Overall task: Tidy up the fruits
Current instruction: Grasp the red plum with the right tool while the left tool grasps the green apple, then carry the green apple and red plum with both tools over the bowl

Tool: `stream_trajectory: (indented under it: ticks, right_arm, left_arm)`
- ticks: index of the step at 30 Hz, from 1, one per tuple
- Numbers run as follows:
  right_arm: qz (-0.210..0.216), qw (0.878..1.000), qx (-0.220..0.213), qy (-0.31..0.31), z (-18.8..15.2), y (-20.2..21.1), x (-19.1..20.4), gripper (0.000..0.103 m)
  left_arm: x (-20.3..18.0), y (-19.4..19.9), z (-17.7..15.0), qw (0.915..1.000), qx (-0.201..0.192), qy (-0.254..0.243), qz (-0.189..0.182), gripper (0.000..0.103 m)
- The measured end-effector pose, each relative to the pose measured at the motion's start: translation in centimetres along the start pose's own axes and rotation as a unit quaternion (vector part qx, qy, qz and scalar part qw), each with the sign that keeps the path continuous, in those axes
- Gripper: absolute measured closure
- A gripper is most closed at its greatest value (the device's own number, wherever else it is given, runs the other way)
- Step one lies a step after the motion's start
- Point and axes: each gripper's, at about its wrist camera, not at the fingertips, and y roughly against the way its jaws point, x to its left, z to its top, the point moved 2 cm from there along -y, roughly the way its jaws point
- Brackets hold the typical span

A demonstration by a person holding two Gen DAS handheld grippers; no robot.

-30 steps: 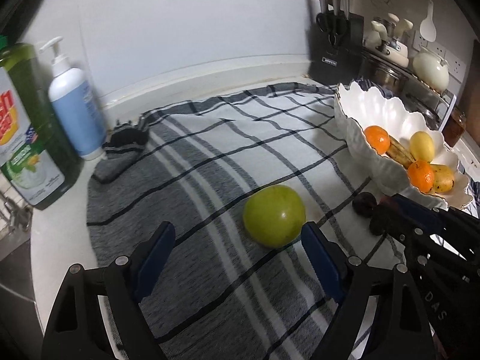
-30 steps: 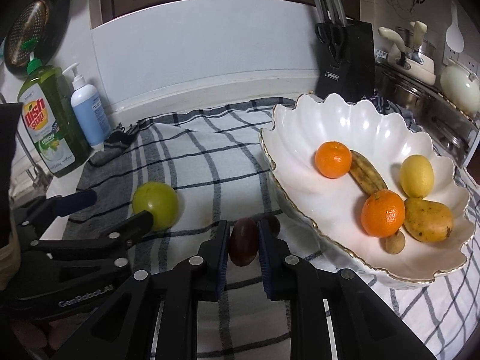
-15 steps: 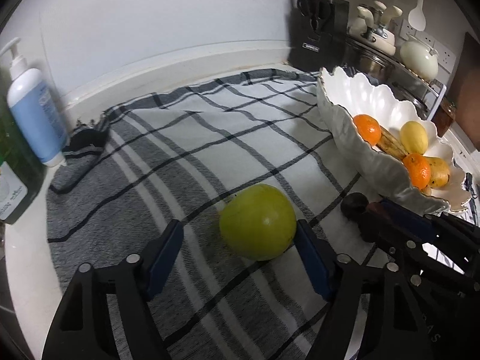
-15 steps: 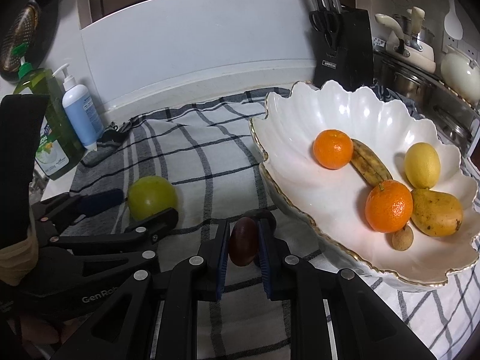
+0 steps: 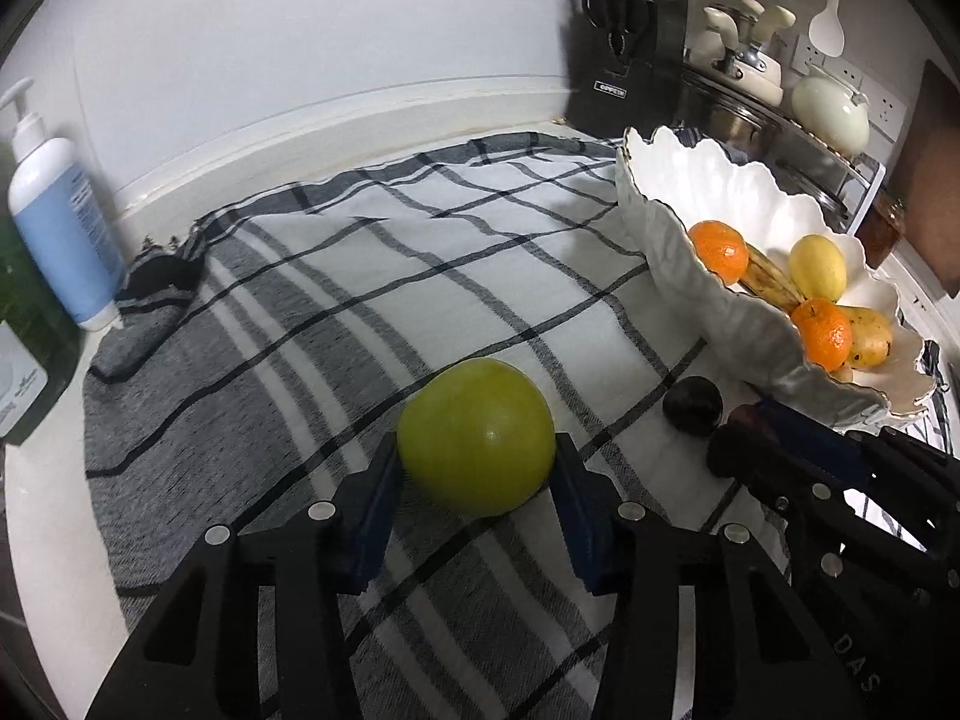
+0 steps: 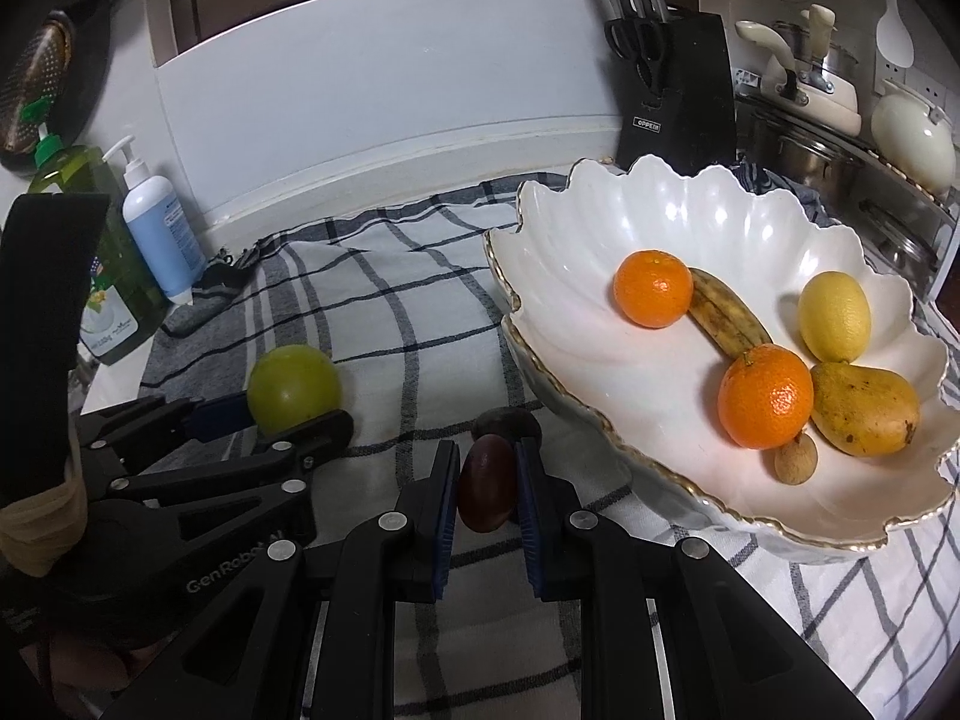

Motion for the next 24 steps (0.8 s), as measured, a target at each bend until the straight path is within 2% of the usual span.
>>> stream_trajectory:
  ticks: [10,24]
  right_arm:
    - [0.001,1.0,-0.02,0.0,-0.2,2.6,0.1,0.083]
    - [-0.009,0.998,-0.066,-0.012,-0.1,7.9,-1.6,0.083]
  left_arm:
    - [-0.4,3.7,-0.6,0.9996,-0.024,0.002,0.01,0.056]
    - [-3.6,9.1,-0.1,0.9977,-0.067,-0.013,0.008,0.056]
